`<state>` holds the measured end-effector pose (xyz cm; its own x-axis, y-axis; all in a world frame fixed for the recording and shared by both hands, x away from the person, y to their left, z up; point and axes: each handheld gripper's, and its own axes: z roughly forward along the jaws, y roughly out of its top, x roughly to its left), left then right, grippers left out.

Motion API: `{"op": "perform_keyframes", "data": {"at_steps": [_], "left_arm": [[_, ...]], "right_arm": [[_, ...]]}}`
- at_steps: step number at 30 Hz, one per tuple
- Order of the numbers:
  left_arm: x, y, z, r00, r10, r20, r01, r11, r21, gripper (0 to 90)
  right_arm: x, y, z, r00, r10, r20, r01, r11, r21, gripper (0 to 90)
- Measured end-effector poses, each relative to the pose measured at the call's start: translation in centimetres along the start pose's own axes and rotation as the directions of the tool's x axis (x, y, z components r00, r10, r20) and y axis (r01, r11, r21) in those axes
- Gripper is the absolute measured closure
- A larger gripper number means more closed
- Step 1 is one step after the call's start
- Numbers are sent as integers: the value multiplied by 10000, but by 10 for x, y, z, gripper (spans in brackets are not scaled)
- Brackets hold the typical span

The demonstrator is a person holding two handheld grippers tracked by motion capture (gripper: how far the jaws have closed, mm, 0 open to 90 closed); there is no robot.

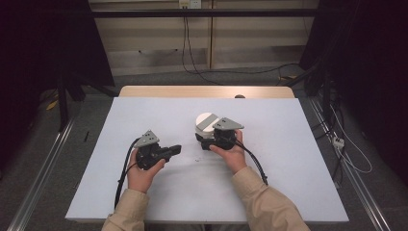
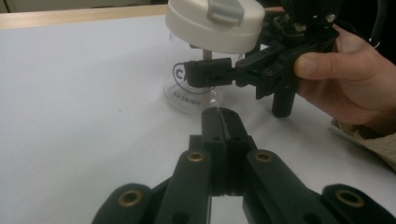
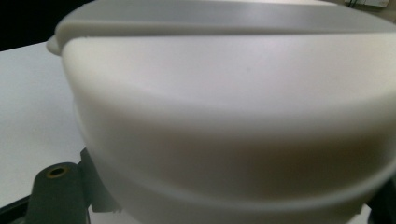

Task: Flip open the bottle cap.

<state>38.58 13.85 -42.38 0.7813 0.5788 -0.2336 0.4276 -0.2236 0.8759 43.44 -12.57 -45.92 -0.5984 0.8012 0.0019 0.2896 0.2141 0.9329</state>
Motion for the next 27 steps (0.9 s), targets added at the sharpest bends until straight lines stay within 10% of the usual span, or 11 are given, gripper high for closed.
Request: {"op": "perform_keyframes", "data": {"at_steps": [27], "left_arm": [[-6, 22, 29, 10000, 93, 32, -94, 9992, 390, 900]], "right_arm": [[0, -1, 0, 10000, -11, 15, 11, 10000, 22, 186]]}}
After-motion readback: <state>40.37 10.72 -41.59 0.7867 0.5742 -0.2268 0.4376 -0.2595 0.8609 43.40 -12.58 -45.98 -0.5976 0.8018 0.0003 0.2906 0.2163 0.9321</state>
